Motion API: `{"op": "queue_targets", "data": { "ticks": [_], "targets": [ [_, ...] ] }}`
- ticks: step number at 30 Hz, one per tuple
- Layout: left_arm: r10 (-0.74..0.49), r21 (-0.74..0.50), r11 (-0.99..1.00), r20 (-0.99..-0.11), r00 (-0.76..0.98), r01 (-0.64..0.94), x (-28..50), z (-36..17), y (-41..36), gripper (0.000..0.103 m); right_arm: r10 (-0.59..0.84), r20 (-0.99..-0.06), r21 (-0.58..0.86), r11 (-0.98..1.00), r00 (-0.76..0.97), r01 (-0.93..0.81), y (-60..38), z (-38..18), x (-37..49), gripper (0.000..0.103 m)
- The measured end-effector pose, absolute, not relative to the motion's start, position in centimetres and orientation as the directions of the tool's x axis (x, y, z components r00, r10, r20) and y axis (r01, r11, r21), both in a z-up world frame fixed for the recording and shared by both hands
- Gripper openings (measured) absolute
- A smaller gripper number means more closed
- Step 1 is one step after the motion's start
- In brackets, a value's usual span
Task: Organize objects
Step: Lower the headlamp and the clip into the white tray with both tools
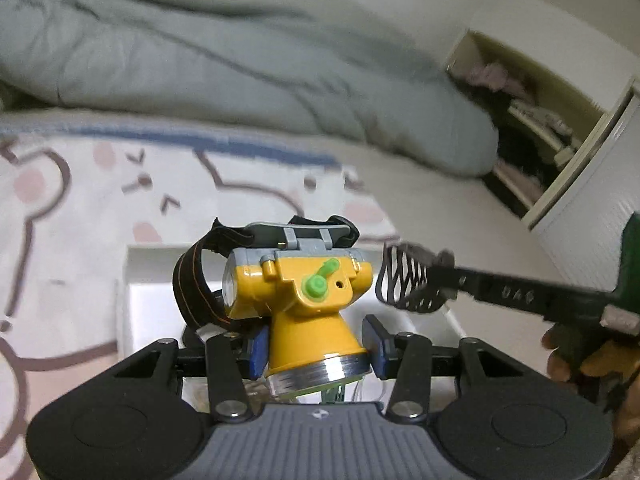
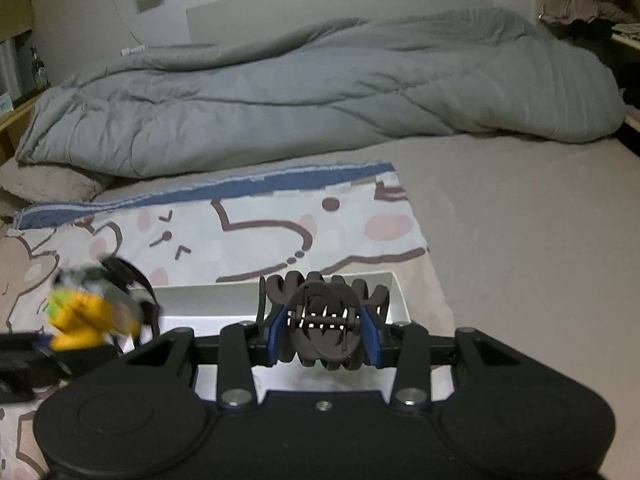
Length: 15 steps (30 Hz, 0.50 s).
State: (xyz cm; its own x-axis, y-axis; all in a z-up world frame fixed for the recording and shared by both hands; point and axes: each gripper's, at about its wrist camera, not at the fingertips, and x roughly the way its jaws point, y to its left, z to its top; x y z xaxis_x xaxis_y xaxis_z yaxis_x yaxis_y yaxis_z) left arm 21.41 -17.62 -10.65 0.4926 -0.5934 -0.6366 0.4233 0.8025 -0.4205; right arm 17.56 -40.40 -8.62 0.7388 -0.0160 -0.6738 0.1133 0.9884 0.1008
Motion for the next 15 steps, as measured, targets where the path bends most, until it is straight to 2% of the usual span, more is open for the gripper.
{"op": "queue_targets", "data": {
  "ticks": [7, 15],
  "targets": [
    [-0.584, -0.435, 0.807, -0.687, 0.433, 0.398, 25.0, -13.3, -19.6, 0.048, -0.004, -0.716, 0.091, 0.991, 0.698, 0.099, -40.1, -10.3, 19.2, 0.040],
    [-0.541, -0.419, 0.839, -0.702, 0.462, 0.346, 27.0, -16.1, -20.1, 0.048, 0.005, -0.742, 0.079, 0.994, 0.670, 0.080, -40.3, -11.7, 19.9, 0.041]
  ]
}}
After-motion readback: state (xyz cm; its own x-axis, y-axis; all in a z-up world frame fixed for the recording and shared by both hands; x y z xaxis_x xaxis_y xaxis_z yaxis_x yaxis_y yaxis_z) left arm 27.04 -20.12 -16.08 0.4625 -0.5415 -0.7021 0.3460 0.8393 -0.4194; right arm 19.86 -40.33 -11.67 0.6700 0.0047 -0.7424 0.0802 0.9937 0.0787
